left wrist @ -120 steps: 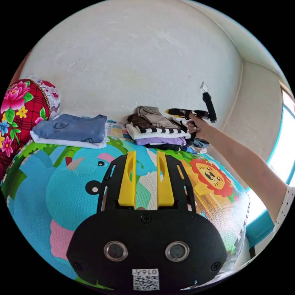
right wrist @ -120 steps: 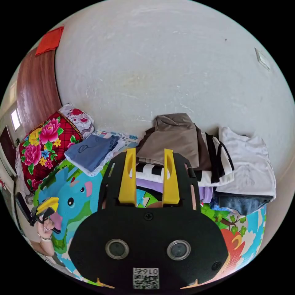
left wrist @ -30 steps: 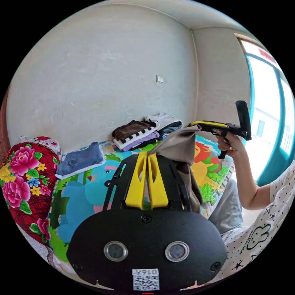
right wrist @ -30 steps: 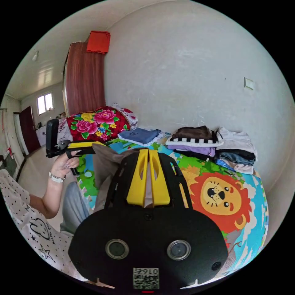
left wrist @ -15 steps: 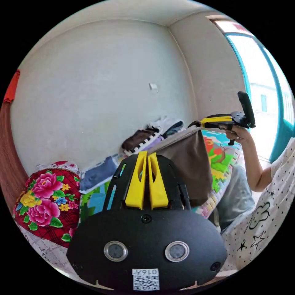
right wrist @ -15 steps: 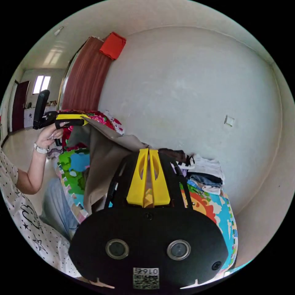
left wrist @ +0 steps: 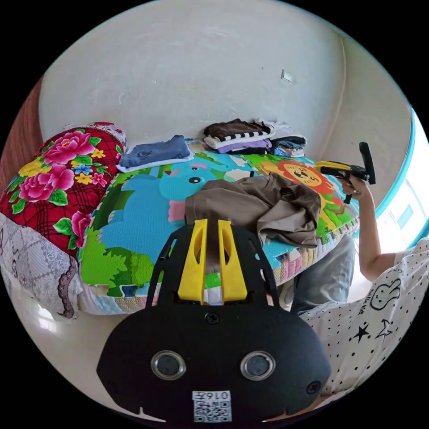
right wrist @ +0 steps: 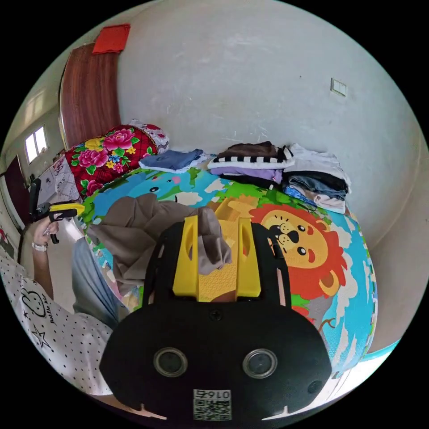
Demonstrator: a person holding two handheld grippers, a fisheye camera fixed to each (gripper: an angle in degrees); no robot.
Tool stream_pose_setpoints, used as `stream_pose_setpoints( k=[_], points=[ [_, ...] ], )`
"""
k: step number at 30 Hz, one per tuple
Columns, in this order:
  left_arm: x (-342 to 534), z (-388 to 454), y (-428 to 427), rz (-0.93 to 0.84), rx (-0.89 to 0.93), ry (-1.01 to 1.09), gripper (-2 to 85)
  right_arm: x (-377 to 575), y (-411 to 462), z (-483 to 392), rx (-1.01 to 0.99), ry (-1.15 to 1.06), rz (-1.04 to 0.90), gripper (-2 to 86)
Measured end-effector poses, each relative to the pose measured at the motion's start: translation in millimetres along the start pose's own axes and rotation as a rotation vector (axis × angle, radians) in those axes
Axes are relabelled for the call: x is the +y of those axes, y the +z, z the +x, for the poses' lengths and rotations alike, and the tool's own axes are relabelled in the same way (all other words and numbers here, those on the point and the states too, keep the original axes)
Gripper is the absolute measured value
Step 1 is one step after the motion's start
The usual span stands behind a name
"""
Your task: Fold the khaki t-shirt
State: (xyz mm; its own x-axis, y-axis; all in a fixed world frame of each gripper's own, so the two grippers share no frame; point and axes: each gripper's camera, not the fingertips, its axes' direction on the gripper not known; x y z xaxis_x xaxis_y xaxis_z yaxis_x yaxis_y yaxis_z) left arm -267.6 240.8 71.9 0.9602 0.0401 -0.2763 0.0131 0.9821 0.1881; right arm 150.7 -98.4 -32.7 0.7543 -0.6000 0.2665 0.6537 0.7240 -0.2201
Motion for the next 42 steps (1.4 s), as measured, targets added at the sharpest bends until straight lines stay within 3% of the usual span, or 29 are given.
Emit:
stream_pose_setpoints(
  k=[8,9,11,14,18,20,26,29,33,35,38,42],
  points=[
    [14.8,41.9,82.1,-0.225,0.210,0.129,7.3,-84.1,149.2,34.2,-0.108,-0.165,-0.589,12.5],
    [18.3,47.8,89.2,-0.244,0.173,0.153,4.8,-85.9,147.2,37.3,-0.108,-0.160,-0.576,11.9],
    [22.4,50.6,89.4,-0.222,0.077,0.177,0.3,-90.7,130.4,46.5,-0.213,-0.164,-0.519,2.8],
    [16.1,29.3,63.7,-0.112,-0.029,0.127,-0.7,-89.0,91.4,63.9,-0.233,-0.141,-0.392,1.0],
    [2.3,-15.2,7.3,0.107,-0.011,0.029,-0.8,-79.8,27.5,91.7,-0.295,-0.072,-0.196,0.4],
    [-0.8,-20.2,-1.1,0.123,0.047,0.048,-0.7,-67.4,-10.6,104.0,-0.282,-0.020,-0.089,0.3],
    [-3.7,32.4,56.1,-0.012,0.286,0.236,5.3,-31.0,-27.3,113.8,0.049,0.105,-0.098,0.2],
    [-7.3,68.6,93.6,-0.053,0.353,0.282,9.0,-12.4,-28.3,109.8,-0.009,0.110,-0.095,0.2],
    [-14.4,89.2,128.5,-0.069,0.153,0.252,10.2,5.6,-40.7,98.9,-0.034,0.083,-0.068,0.2],
    [-14.0,94.3,140.4,-0.170,0.157,0.317,7.4,17.7,-50.8,89.7,-0.004,0.045,-0.071,0.2],
    [-7.5,87.5,128.8,-0.155,0.117,0.367,0.3,35.0,-65.5,82.5,0.062,0.012,-0.065,0.2],
    [-10.5,33.5,86.5,-0.053,0.104,0.336,-0.8,58.0,-87.8,82.6,0.086,-0.004,-0.012,0.2]
  ],
)
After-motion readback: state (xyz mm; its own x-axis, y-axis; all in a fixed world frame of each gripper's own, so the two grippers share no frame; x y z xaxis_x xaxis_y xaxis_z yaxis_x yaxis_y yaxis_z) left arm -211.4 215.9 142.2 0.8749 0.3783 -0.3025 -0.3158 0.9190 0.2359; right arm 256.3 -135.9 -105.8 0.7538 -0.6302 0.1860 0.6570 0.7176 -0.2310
